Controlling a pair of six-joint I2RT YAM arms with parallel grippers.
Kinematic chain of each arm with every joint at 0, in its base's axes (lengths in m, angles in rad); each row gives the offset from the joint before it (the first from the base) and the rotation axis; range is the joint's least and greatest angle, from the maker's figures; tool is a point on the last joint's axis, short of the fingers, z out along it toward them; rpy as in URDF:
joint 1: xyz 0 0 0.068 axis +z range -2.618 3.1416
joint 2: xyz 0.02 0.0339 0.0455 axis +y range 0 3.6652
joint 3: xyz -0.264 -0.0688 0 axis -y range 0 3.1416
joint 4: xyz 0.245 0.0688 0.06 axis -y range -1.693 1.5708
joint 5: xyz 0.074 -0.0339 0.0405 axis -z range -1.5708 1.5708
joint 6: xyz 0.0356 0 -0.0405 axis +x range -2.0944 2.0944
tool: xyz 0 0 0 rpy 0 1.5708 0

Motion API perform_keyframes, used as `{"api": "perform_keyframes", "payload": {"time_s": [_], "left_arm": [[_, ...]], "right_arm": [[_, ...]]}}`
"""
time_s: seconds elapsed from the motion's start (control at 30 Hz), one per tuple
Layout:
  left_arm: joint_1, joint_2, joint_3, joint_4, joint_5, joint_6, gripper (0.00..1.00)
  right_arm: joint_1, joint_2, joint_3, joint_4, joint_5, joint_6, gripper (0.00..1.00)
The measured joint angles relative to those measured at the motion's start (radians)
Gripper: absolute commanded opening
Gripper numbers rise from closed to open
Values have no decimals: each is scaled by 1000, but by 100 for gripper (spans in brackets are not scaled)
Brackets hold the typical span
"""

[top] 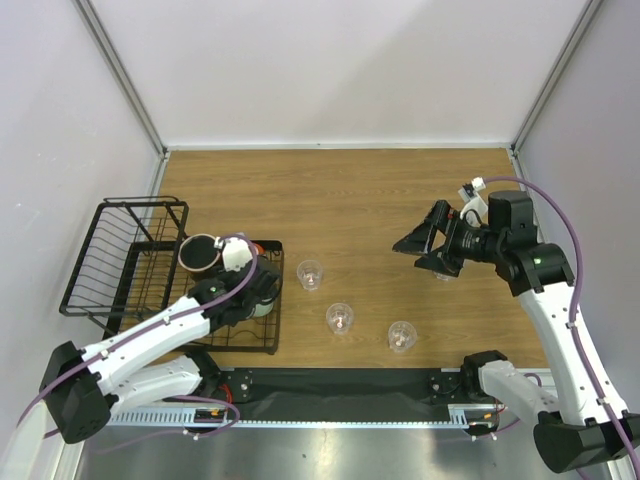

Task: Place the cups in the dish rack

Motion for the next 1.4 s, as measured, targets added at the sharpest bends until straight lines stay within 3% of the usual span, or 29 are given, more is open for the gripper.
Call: {"api": "perform_keyframes", "payload": {"time_s": [0.2,0.3,0.37,0.63,0.77,0.87,1.13,1.2,1.27,1.4], "left_arm": [[0,-10,23,-47,15,-14,100],[0,-24,45,-74,19,-17,100],[0,-33,69,-99,19,-19,100],[1,-102,277,-287,11,-76,100],[1,-156,406,-341,11,-77,99],[1,-211,465,-347,25,-71,99],[1,-414,466,-212,140,-52,99],[1,-424,466,-192,162,-52,99],[1,-418,467,-181,185,-51,99],[1,-406,468,-173,228,-50,100]], "right_arm": [[-2,20,-4,-2,-2,-15,100],[-2,35,-4,-6,1,-30,98],[-1,49,-4,-16,21,-39,92],[15,191,64,-178,316,-71,85],[37,247,95,-208,487,-85,69],[50,332,141,-221,597,-96,67],[66,528,230,-213,768,-164,76],[66,555,245,-211,792,-186,83],[66,581,256,-210,814,-204,100],[66,624,260,-210,849,-244,100]]}}
